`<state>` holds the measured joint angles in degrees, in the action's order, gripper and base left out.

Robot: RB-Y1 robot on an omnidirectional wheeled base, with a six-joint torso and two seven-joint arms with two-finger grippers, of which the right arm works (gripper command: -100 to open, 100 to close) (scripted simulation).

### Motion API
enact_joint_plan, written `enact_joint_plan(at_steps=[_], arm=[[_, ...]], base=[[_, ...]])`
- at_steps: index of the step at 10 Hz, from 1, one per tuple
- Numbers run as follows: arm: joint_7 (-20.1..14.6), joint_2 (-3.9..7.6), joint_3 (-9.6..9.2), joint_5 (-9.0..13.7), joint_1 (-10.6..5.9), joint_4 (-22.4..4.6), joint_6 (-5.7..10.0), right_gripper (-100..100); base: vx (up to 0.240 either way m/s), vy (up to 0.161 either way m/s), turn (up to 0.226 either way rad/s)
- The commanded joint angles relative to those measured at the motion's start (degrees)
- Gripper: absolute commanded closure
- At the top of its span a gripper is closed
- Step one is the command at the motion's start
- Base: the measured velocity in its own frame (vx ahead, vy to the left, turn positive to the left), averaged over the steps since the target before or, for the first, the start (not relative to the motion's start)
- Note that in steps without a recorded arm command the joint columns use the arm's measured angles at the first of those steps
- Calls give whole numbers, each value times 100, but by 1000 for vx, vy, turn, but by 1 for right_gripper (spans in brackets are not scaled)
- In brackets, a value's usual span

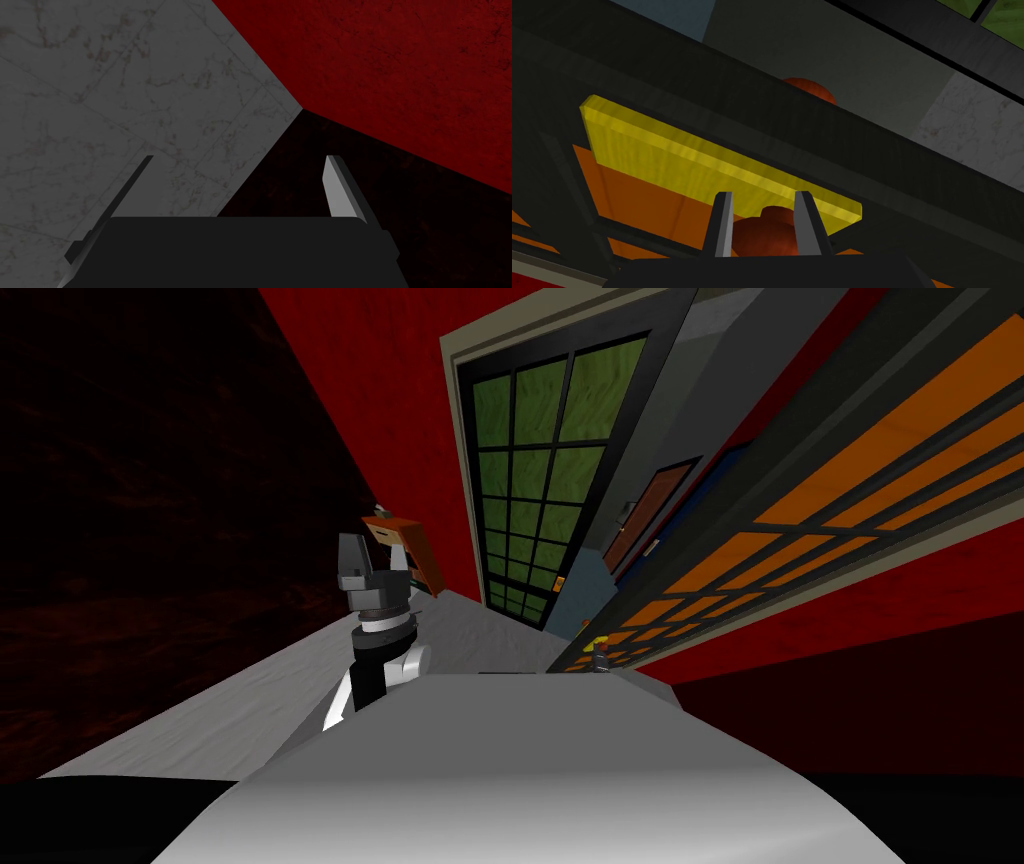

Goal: Pull the door open

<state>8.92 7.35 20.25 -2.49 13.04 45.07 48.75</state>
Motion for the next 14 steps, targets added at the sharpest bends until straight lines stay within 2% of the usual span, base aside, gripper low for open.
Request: enact_joint_plan(at_steps=[1,12,13,14], arm=[[-283,48,12,34,-3,-66,-29,100],[-1879,186,-312,54,-281,-382,160,100],[-1905,186,-312,54,-281,-382,160,100],[-2132,207,-361,57,-323,-430,188,100]], base=[[-34,-23,17],[-39,-22,21],[-25,-21,12],[-37,-23,22]])
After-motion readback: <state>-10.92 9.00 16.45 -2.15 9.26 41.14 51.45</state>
